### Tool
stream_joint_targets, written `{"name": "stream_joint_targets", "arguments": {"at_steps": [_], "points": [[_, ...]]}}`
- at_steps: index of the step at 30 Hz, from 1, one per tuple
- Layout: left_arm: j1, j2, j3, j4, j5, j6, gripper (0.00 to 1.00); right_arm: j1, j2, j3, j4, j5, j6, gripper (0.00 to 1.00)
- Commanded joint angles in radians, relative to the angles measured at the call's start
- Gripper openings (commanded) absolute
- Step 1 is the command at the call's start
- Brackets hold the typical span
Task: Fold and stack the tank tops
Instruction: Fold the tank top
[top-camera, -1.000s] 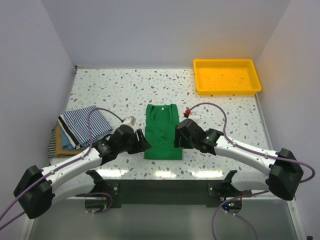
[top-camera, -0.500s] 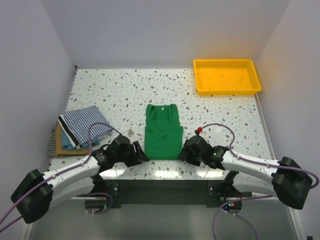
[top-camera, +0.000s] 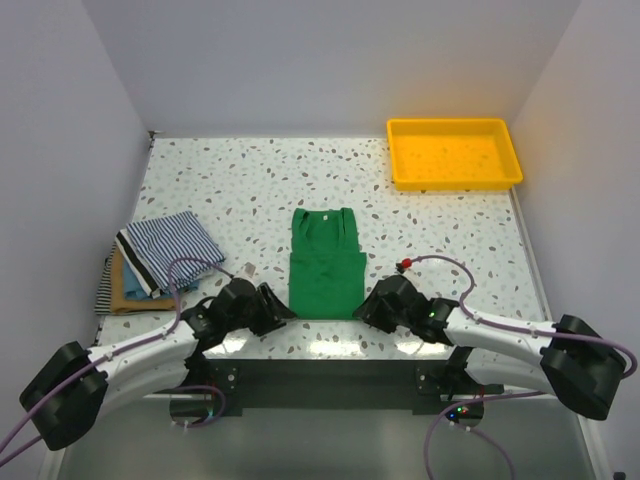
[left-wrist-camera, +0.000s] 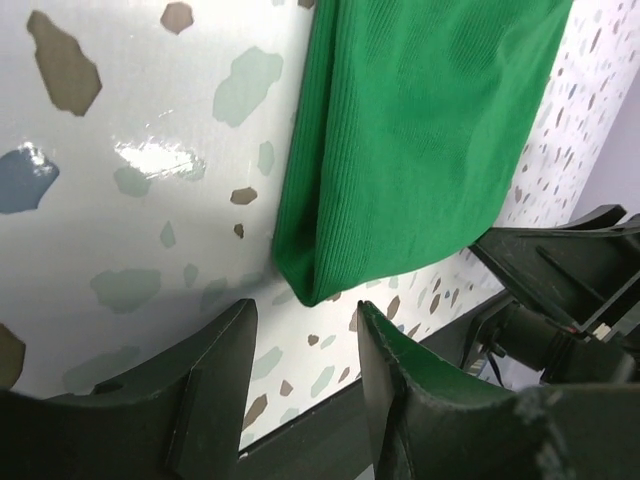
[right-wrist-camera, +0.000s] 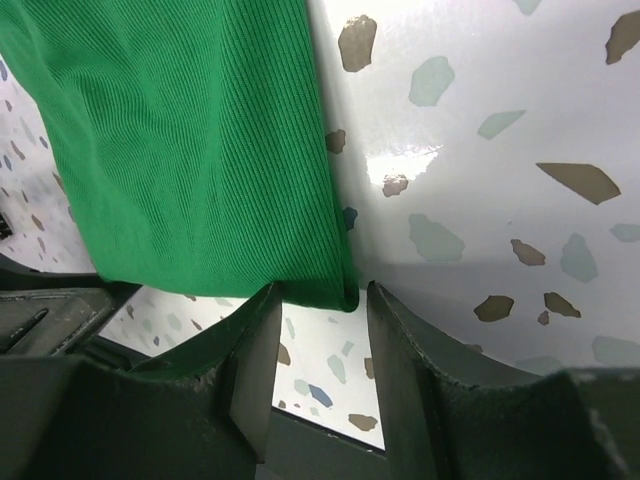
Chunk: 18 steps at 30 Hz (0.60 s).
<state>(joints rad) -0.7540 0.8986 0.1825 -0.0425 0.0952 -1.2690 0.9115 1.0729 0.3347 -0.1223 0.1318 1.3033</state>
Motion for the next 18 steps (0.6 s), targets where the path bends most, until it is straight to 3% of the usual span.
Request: {"name": "stream_joint_targets", "arguments": {"at_steps": [1, 7, 10, 11, 14, 18], "points": [[-0.004, 0.026, -0.04, 0.073, -0.072, -0.035, 0.5, 0.004, 0.025, -0.039, -0.024, 0.028, 0.033, 0.43], [-0.004, 0.108, -0.049, 0.128, -0.089, -0.033, 0.47, 0.004, 0.048, -0.04, -0.004, 0.032, 0.031, 0.36], [-0.004, 0.131, -0.048, 0.156, -0.094, -0.026, 0.34, 0.003, 0.044, -0.036, -0.011, 0.048, 0.021, 0.29], [-0.002, 0.138, -0.043, 0.155, -0.092, -0.015, 0.25, 0.004, 0.045, -0.031, -0.023, 0.054, 0.014, 0.25], [-0.002, 0.138, -0.017, 0.13, -0.094, 0.029, 0.11, 0.004, 0.038, 0.001, -0.062, 0.075, -0.036, 0.05], [-0.021, 0.106, 0.024, 0.046, -0.092, 0.079, 0.0, 0.01, 0.01, 0.062, -0.126, 0.068, -0.142, 0.0]]}}
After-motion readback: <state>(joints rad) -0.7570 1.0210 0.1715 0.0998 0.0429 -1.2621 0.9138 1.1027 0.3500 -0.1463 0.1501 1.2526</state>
